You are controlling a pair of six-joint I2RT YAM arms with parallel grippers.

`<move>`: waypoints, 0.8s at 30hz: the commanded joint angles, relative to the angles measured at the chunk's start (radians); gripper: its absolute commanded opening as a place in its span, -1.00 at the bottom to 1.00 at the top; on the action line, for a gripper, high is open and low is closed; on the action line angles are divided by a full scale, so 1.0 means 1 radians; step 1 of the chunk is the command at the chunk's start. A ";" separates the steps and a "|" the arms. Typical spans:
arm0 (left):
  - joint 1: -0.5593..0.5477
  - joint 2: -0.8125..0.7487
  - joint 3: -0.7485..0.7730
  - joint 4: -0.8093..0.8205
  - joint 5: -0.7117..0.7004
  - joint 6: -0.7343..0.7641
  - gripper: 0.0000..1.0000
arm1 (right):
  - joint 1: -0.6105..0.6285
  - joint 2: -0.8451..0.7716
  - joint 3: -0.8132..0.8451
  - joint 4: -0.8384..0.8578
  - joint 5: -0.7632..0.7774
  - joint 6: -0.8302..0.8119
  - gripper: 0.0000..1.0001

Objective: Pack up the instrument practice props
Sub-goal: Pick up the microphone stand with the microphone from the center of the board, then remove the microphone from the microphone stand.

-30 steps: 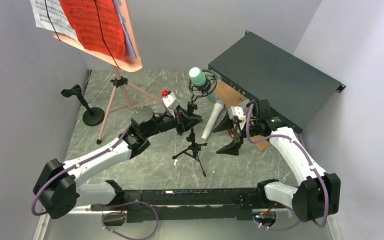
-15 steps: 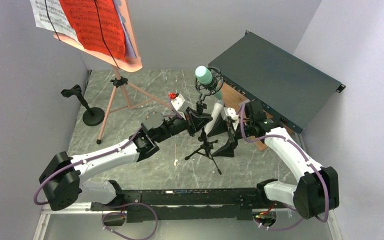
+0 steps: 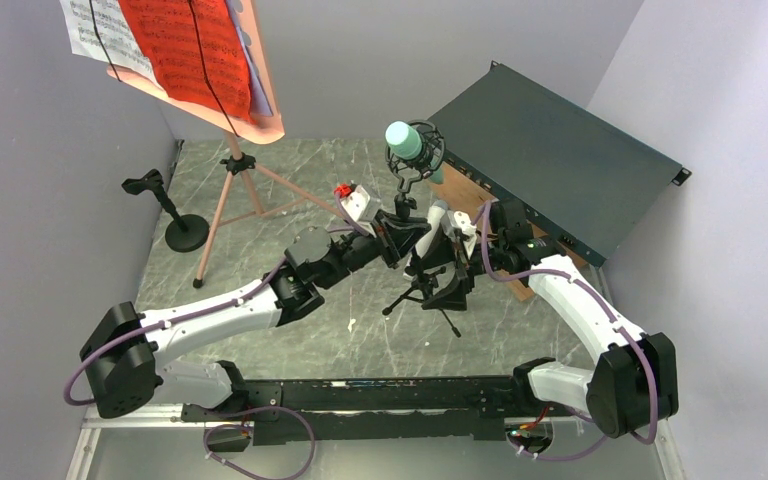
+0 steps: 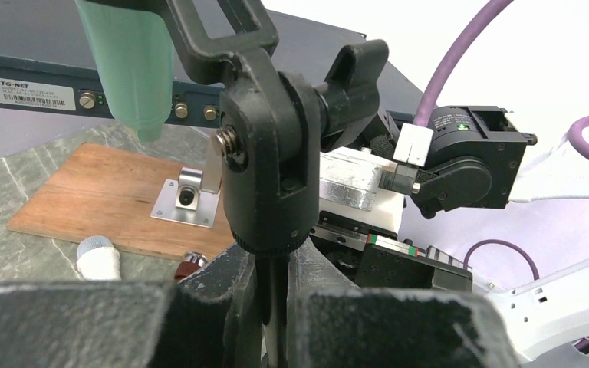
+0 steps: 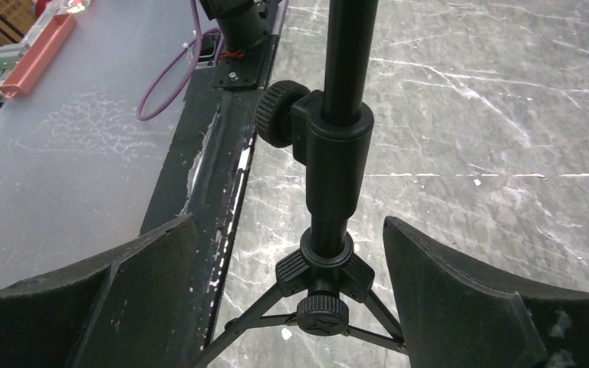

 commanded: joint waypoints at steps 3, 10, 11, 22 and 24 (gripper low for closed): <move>-0.022 -0.031 0.052 0.147 -0.065 -0.006 -1.00 | 0.002 0.008 0.008 0.073 -0.052 0.069 0.80; -0.030 -0.034 0.045 0.152 -0.087 -0.009 -1.00 | 0.001 0.008 0.013 0.113 -0.046 0.131 0.57; -0.032 -0.034 0.043 0.153 -0.088 -0.009 -1.00 | 0.001 0.008 0.013 0.122 -0.045 0.141 0.52; -0.033 -0.040 0.024 0.174 -0.095 -0.024 -1.00 | 0.002 0.011 0.008 0.159 -0.046 0.178 -0.12; -0.034 -0.042 0.020 0.175 -0.097 -0.026 -1.00 | 0.002 0.011 0.011 0.155 -0.046 0.174 -0.24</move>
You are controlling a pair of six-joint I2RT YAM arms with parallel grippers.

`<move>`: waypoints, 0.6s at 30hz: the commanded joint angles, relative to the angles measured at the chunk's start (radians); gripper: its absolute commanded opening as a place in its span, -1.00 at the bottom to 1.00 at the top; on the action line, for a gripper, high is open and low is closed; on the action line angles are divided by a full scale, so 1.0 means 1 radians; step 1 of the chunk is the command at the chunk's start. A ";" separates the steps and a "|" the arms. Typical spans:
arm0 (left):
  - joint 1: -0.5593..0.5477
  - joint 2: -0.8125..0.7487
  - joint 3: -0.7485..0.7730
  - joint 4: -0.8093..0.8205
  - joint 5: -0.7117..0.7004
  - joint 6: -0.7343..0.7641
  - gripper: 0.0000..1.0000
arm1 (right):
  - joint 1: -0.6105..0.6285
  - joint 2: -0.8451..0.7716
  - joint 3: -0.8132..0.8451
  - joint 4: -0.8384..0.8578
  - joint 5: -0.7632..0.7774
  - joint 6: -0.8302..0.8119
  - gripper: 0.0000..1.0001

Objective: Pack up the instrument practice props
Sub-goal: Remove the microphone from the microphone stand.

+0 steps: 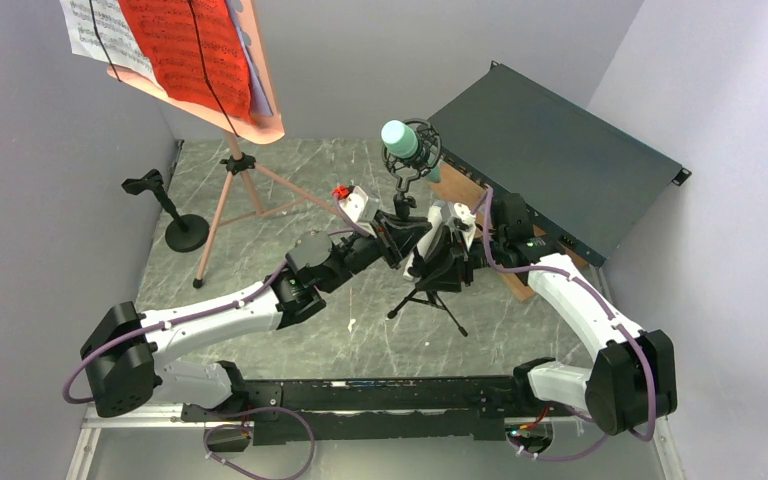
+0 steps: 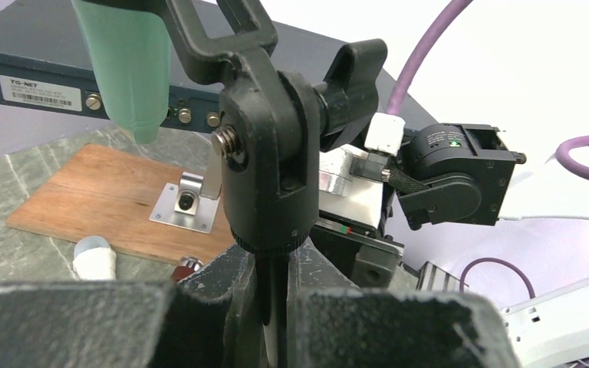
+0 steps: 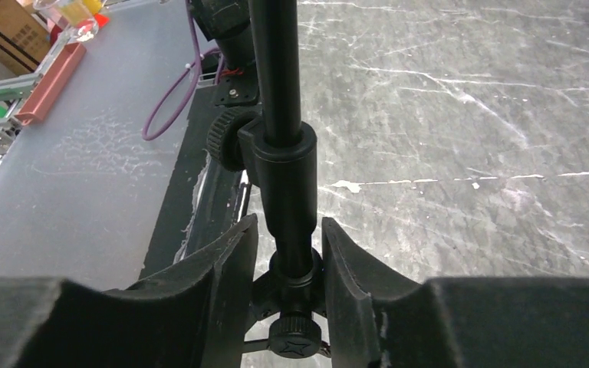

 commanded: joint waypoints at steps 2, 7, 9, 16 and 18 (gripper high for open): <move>-0.007 -0.045 0.016 0.158 -0.022 -0.013 -1.00 | 0.001 -0.003 0.014 0.022 -0.032 -0.005 -0.35; -0.006 -0.048 0.004 0.162 -0.025 -0.017 -1.00 | 0.000 -0.005 0.027 -0.024 -0.047 -0.051 -0.82; -0.006 -0.048 -0.001 0.165 -0.025 -0.015 -1.00 | -0.002 -0.006 0.036 -0.059 -0.056 -0.088 -1.00; -0.006 -0.061 -0.020 0.152 -0.026 -0.015 -0.54 | -0.012 -0.008 0.070 -0.169 -0.073 -0.200 -1.00; -0.006 -0.071 -0.026 0.141 -0.027 -0.015 -0.27 | -0.014 -0.008 0.076 -0.189 -0.074 -0.220 -1.00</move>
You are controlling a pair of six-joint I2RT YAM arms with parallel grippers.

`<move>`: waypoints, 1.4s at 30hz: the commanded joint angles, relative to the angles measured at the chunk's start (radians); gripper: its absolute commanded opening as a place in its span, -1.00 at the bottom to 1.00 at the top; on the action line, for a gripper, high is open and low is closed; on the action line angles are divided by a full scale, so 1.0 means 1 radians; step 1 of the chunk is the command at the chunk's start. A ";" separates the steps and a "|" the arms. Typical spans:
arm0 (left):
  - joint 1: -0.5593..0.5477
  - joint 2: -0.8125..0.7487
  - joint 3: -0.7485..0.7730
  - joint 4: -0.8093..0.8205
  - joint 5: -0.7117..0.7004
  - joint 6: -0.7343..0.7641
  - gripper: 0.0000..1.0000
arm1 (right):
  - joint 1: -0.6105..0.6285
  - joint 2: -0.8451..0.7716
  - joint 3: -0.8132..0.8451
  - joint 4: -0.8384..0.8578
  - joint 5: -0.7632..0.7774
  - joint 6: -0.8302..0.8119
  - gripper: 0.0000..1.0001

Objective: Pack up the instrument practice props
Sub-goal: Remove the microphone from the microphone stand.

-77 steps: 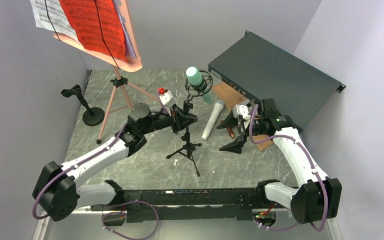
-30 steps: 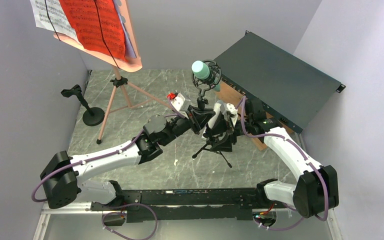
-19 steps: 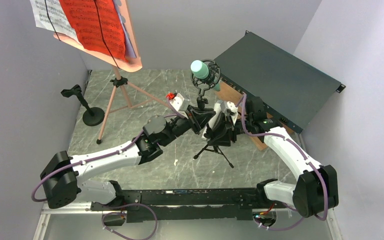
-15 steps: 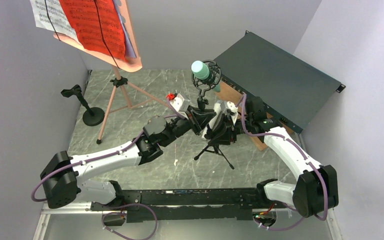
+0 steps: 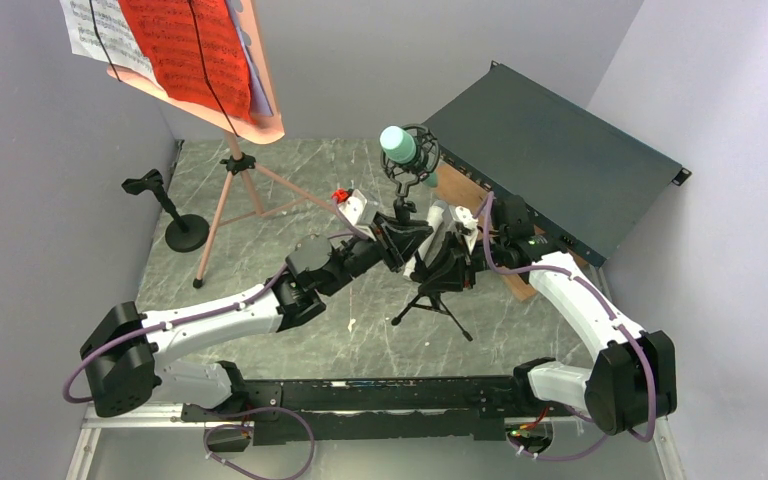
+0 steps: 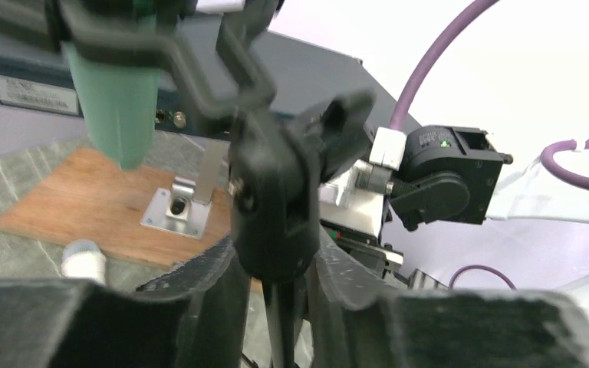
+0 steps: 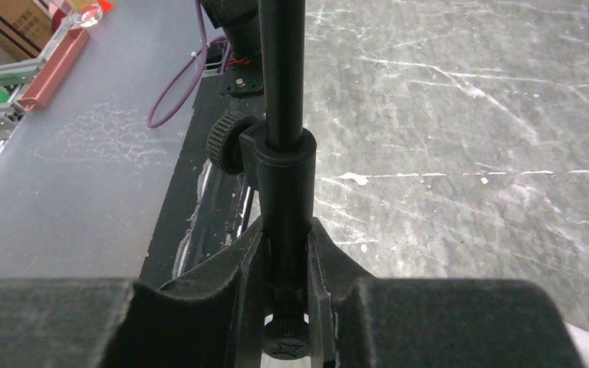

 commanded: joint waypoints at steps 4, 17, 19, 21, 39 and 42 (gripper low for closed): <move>0.004 -0.093 -0.017 0.083 -0.013 0.016 0.10 | -0.006 -0.008 0.058 -0.085 -0.070 -0.114 -1.00; 0.003 -0.169 -0.042 -0.153 0.089 0.022 0.58 | -0.008 -0.008 0.069 -0.114 -0.091 -0.140 -1.00; 0.004 -0.190 -0.058 -0.158 0.090 0.022 0.59 | -0.008 -0.010 0.069 -0.120 -0.089 -0.148 -1.00; 0.004 -0.217 -0.065 -0.179 0.079 0.035 0.59 | -0.009 -0.010 0.071 -0.133 -0.082 -0.162 -1.00; 0.005 -0.389 0.321 -0.726 0.057 0.790 0.88 | -0.005 -0.013 0.062 -0.154 -0.042 -0.203 -1.00; 0.005 -0.314 0.342 -0.620 0.052 0.864 0.89 | -0.006 -0.013 0.059 -0.151 -0.044 -0.202 -1.00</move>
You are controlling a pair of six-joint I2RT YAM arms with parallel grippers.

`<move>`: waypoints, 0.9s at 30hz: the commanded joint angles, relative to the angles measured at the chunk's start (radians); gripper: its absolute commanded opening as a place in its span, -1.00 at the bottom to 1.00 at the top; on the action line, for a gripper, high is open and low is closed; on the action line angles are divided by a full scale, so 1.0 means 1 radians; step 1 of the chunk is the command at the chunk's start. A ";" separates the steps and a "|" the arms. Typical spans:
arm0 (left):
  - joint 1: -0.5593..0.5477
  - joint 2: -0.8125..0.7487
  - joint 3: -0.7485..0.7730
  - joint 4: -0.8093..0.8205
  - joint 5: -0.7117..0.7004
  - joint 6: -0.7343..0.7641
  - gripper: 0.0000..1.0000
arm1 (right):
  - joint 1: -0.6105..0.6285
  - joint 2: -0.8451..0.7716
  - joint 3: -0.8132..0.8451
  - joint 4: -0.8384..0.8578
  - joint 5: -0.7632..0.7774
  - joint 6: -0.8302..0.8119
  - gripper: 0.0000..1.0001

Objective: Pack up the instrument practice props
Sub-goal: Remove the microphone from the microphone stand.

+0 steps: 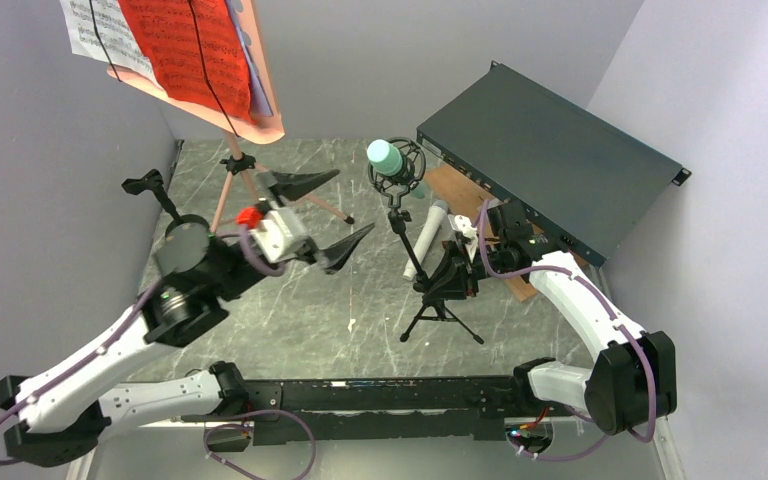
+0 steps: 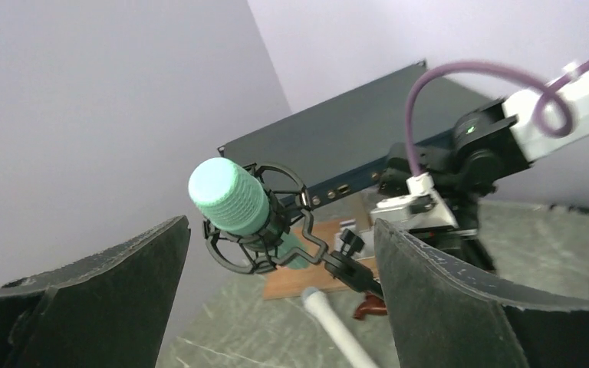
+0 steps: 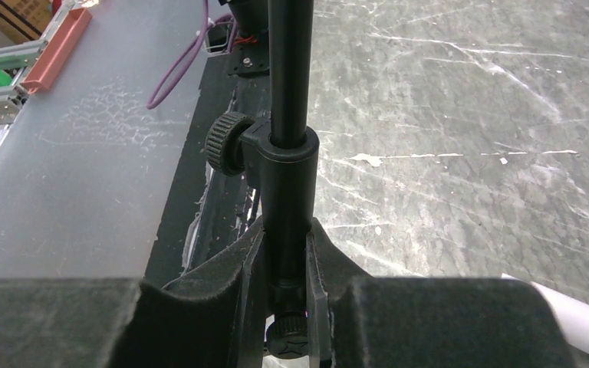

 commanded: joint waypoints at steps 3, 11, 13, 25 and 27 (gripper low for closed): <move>0.010 0.193 0.029 0.163 -0.012 0.252 0.90 | 0.000 -0.015 0.048 0.042 -0.072 -0.045 -1.00; 0.150 0.259 -0.006 0.374 0.082 0.076 0.89 | 0.000 -0.024 0.047 0.038 -0.072 -0.052 -1.00; 0.163 0.259 -0.018 0.395 0.101 0.048 0.89 | 0.001 -0.024 0.047 0.036 -0.072 -0.054 -1.00; 0.215 0.314 -0.049 0.500 0.132 -0.125 0.64 | 0.008 -0.023 0.048 0.030 -0.066 -0.062 -1.00; 0.217 0.317 -0.052 0.503 0.134 -0.131 0.57 | 0.008 -0.023 0.048 0.030 -0.069 -0.064 -1.00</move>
